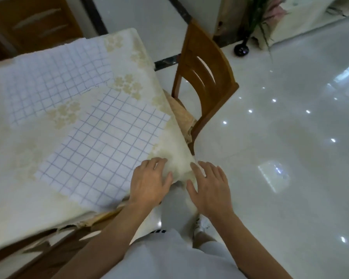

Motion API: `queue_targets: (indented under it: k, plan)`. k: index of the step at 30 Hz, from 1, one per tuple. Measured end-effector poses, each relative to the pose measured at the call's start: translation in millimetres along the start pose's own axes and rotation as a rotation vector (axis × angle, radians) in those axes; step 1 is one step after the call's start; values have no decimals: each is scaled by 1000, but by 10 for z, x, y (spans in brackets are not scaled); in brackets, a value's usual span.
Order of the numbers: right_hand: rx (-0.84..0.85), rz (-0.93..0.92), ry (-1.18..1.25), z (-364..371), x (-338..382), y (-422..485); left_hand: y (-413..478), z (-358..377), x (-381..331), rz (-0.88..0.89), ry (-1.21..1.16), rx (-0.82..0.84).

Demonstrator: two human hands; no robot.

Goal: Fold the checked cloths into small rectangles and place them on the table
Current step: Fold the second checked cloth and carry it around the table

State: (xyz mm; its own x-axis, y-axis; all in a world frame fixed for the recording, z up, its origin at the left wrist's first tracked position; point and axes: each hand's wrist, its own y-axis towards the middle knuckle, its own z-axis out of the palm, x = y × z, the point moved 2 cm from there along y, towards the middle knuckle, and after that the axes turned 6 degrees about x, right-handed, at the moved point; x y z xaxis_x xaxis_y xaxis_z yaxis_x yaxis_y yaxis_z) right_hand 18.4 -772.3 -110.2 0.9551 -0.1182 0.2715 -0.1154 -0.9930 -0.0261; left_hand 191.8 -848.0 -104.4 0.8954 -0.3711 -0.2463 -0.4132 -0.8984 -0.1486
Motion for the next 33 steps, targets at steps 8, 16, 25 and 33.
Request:
queue_targets:
  k: [8, 16, 25, 33]
  plan:
    - [124, -341, -28, -28, -306, 845, 184, 33, -270, -295, -44, -23]
    - [289, -606, -44, 224, 226, 1349, -42, -113, 167, -622, -98, -41]
    - [335, -788, -115, 625, 751, 1680, -136, 33, 793, -750, -134, -54]
    - [316, -1005, -216, 876, 790, 1997, -68, 331, 1009, -584, -196, -26]
